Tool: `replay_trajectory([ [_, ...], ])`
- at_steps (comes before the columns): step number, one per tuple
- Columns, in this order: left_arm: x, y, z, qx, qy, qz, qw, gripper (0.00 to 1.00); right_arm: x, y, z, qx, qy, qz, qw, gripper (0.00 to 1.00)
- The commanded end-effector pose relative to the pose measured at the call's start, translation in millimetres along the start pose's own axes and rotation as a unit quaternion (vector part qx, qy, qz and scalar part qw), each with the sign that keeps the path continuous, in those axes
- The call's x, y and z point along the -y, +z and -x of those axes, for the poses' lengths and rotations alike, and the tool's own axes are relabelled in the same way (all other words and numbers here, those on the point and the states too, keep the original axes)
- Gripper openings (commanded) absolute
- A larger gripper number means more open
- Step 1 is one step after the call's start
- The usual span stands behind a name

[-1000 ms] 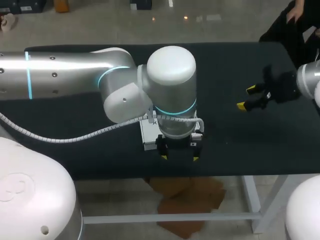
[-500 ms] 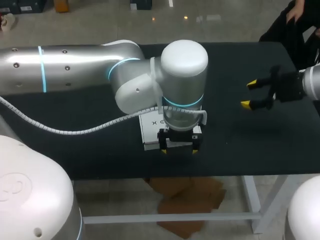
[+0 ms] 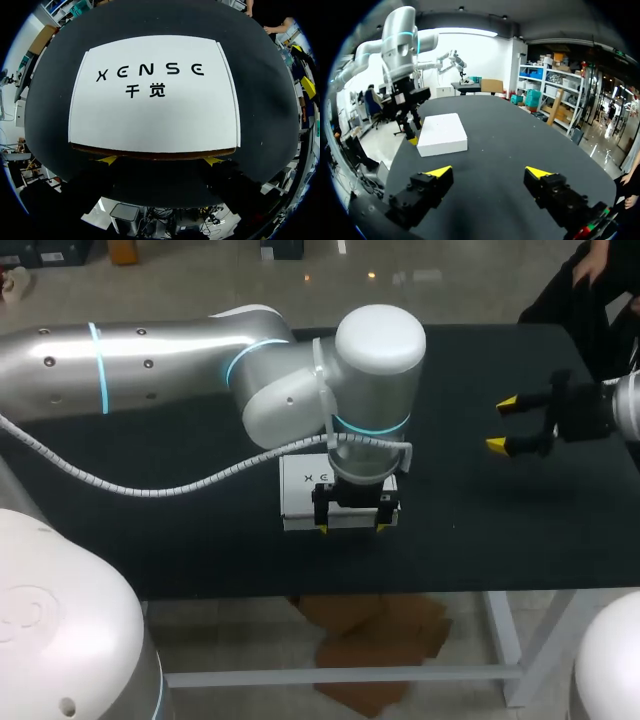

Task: Assemble the packaging by folding the flat box into shape, placing the metal phone stand inside, and closing the box properly

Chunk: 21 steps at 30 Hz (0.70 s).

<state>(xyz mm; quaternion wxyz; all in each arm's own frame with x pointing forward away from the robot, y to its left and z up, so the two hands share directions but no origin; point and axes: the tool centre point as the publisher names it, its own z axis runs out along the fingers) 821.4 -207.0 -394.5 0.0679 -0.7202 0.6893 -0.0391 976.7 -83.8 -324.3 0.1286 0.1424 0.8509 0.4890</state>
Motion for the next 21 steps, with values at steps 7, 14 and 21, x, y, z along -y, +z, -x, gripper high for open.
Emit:
replay_trajectory([
  [7,33.1,6.7,12.4,-0.007,-0.011,0.001,1.000,1.00,0.2,-0.5,1.9,-0.007,0.000,0.005,1.000,1.00],
  [14,64.4,10.1,22.2,-0.010,-0.013,-0.006,1.000,1.00,0.2,-0.5,1.9,-0.007,0.000,0.005,1.000,1.00],
  [21,102.2,16.2,31.2,-0.014,-0.012,-0.009,1.000,1.00,0.2,-0.5,1.9,-0.007,0.000,0.005,1.000,1.00],
])
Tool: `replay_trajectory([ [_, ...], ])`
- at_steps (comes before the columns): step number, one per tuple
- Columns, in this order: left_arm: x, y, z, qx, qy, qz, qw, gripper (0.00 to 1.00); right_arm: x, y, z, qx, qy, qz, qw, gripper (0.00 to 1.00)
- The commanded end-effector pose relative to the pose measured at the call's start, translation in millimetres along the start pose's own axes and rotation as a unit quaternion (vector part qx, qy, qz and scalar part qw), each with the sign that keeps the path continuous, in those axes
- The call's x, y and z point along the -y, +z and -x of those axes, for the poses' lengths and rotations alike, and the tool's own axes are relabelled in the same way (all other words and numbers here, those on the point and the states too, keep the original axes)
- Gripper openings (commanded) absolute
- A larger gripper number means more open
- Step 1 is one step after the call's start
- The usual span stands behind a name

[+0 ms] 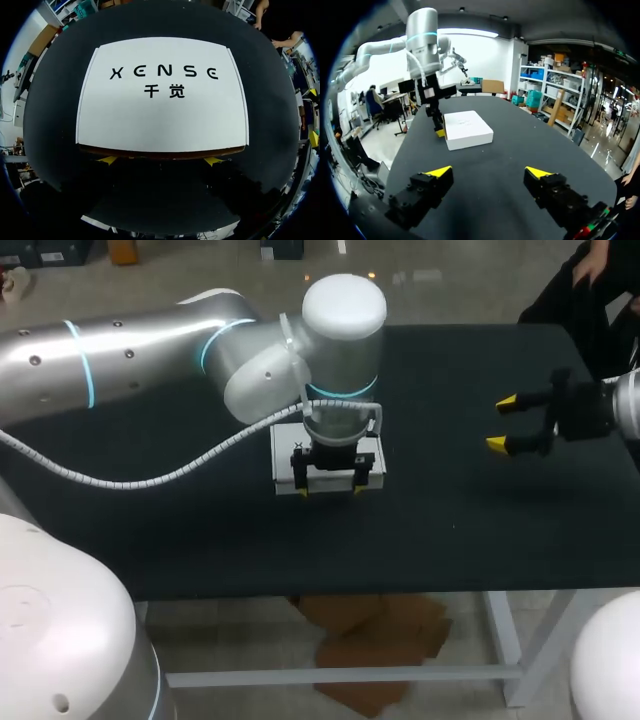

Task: Assemble the packaging by folding the flat box into shape, placing the metal phone stand inside, and closing the box properly

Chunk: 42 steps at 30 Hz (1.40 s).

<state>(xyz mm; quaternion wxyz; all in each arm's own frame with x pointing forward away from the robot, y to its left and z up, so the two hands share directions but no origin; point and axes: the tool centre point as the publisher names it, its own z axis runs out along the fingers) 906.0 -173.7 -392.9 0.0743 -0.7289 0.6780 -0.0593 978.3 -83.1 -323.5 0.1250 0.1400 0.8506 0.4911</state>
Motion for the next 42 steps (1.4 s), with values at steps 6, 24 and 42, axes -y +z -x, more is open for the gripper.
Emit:
replay_trajectory([
  [6,48.4,9.8,4.2,-0.014,0.012,0.011,1.000,1.00,1.4,-1.2,0.7,-0.002,-0.001,0.003,1.000,1.00],
  [24,133.4,34.9,7.6,-0.021,0.023,0.016,0.999,1.00,1.4,-1.2,0.7,-0.002,-0.001,0.003,1.000,1.00],
  [42,205.0,44.3,10.6,0.002,0.022,0.027,0.999,1.00,1.4,-1.2,0.7,-0.002,-0.001,0.003,1.000,1.00],
])
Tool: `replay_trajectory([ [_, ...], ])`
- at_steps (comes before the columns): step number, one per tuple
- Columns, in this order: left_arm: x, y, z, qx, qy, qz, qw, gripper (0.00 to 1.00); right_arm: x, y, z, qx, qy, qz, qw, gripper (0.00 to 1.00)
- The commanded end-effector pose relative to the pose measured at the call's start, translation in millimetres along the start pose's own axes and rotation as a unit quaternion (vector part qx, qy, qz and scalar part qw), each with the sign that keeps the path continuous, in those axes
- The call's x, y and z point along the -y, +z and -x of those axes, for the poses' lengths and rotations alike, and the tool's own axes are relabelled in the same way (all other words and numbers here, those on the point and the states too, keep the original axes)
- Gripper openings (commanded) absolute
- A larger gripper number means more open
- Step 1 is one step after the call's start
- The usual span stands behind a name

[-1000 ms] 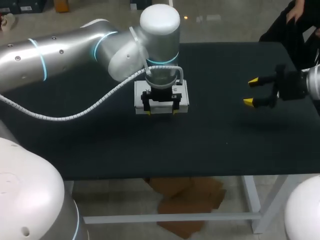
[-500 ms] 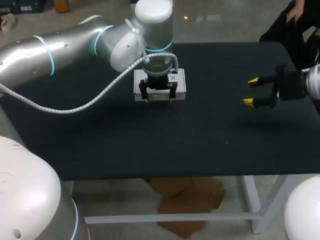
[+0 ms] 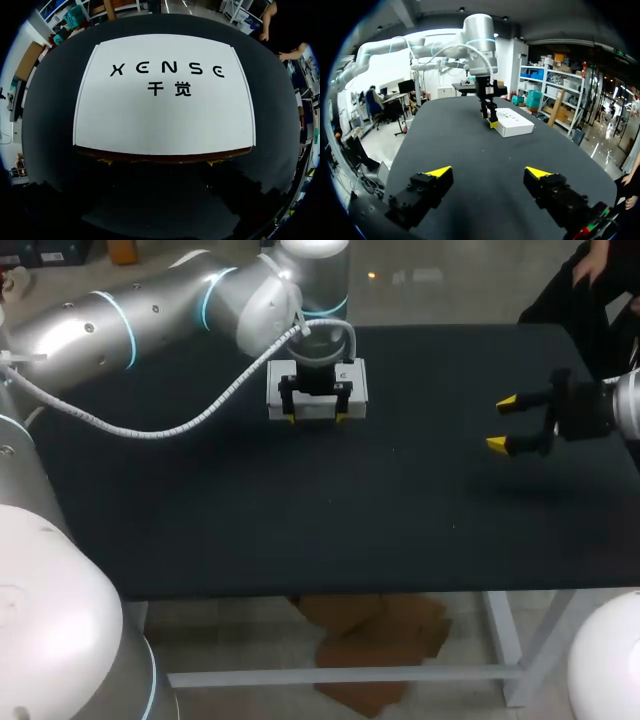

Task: Assemble the packaging by folding the flat box into shape, placing the metal phone stand inside, and closing the box properly

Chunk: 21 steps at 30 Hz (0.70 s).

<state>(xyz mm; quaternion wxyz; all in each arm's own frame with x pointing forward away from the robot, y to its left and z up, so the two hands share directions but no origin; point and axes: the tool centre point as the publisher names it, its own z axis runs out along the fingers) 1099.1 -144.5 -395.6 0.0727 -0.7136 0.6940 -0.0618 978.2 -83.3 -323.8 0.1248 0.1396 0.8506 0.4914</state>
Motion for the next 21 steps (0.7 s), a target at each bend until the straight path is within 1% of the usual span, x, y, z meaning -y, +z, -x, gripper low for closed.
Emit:
replay_trajectory([
  [1,18.0,5.5,-3.1,0.007,-0.001,0.029,1.000,1.00,1.0,-1.2,0.6,-0.002,0.000,0.003,1.000,1.00],
  [13,62.3,10.9,8.3,-0.002,-0.006,0.035,0.999,1.00,1.0,-1.2,0.6,-0.002,0.000,0.003,1.000,1.00],
  [18,77.7,11.8,11.9,-0.006,-0.006,0.038,0.999,1.00,1.0,-1.2,0.6,-0.002,0.000,0.003,1.000,1.00],
  [21,81.9,12.7,13.0,-0.014,-0.004,0.037,0.999,1.00,1.0,-1.2,0.6,-0.002,0.000,0.003,1.000,1.00],
])
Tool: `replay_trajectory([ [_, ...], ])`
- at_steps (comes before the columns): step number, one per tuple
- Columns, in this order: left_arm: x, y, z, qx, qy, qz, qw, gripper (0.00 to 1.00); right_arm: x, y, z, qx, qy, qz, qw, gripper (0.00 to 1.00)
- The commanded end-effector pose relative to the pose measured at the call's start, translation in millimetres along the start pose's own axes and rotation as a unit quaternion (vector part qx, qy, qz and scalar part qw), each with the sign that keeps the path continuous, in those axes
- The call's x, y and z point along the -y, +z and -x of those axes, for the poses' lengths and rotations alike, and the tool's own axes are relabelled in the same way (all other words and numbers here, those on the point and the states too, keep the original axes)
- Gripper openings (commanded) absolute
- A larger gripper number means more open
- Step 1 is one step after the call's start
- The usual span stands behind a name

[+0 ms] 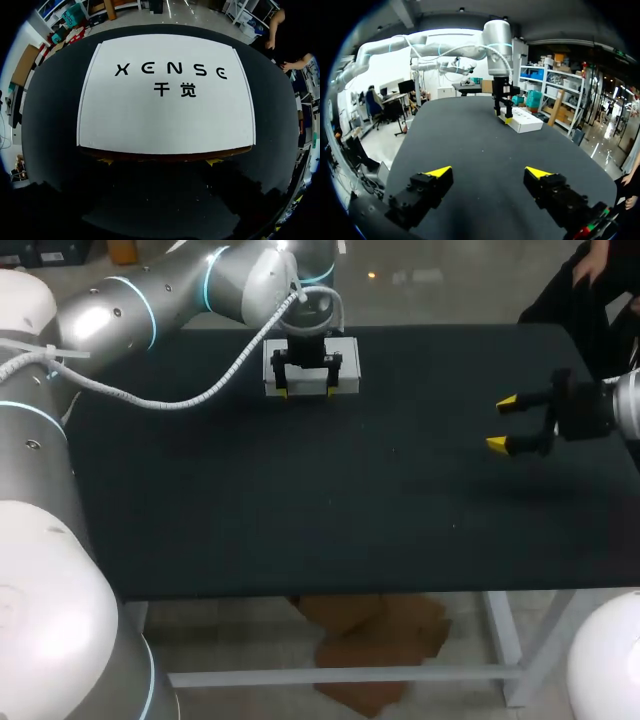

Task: Assemble the packaging by folding the flat box into shape, placing the metal phone stand inside, and closing the box properly

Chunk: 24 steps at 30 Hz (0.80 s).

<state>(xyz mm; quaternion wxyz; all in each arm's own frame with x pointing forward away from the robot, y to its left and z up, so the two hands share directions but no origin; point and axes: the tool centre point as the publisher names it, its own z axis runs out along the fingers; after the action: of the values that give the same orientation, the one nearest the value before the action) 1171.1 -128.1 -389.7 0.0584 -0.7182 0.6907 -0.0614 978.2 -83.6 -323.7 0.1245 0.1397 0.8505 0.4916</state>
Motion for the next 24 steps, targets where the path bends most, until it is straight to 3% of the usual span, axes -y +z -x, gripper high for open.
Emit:
replay_trajectory([
  [1,8.8,2.7,-0.9,-0.009,0.004,0.024,1.000,1.00,1.0,-0.9,0.5,-0.002,-0.001,0.003,1.000,1.00],
  [8,-24.0,-20.7,-0.9,-0.033,0.038,-0.004,0.999,1.00,1.0,-0.9,0.5,-0.002,-0.001,0.003,1.000,1.00],
  [13,-54.6,-50.7,5.8,-0.051,0.075,-0.062,0.994,1.00,1.0,-0.9,0.5,-0.002,-0.001,0.003,1.000,1.00],
  [19,-87.2,-82.3,21.9,-0.097,0.130,-0.138,0.977,1.00,1.0,-0.9,0.5,-0.002,-0.001,0.003,1.000,1.00],
  [24,-116.7,-102.7,31.5,-0.138,0.179,-0.193,0.955,1.00,1.0,-0.9,0.5,-0.002,-0.001,0.003,1.000,1.00],
])
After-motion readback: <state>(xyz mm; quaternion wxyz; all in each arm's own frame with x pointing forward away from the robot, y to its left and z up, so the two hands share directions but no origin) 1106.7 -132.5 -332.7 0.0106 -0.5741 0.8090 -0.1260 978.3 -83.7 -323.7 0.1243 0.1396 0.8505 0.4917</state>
